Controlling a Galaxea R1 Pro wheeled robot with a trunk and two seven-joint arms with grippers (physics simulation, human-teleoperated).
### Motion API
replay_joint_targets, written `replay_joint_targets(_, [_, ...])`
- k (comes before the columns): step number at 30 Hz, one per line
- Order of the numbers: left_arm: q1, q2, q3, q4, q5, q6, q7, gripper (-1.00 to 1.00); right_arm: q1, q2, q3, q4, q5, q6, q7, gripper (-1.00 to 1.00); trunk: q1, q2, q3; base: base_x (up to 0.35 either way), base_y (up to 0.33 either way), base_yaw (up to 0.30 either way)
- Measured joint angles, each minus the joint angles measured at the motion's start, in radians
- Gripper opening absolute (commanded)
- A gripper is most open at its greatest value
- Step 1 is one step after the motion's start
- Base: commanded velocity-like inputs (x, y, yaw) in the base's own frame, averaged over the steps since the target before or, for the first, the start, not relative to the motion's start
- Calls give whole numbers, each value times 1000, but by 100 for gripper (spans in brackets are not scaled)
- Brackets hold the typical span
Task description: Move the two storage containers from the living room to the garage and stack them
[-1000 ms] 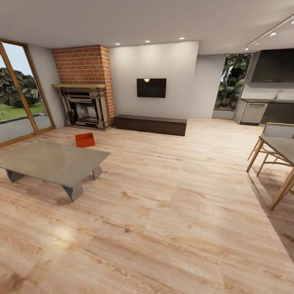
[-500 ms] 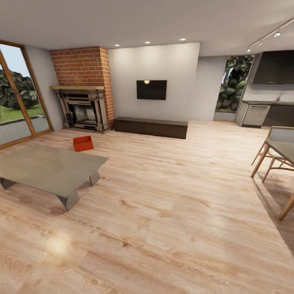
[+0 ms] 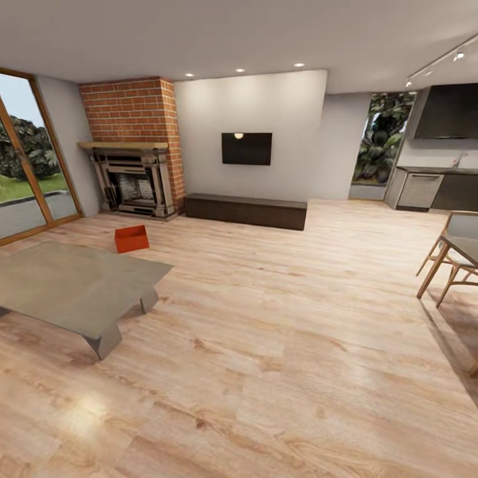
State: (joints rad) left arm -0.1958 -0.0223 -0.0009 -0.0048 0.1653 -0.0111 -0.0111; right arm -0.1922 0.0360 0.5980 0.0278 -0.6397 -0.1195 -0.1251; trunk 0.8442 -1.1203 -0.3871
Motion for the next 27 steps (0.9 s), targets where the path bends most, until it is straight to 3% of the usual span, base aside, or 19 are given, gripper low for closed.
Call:
replay_joint_targets(14, [0, -1, 0, 0, 0, 0, 0, 100, 0, -2, -1, 0, 0, -1, 0, 100, 0, 0, 0, 323, 0, -5])
replay_joint_targets(27, [0, -1, 0, 0, 0, 0, 0, 100, 0, 0, -1, 0, -2, 0, 0, 100, 0, 0, 0, 323, 0, -221])
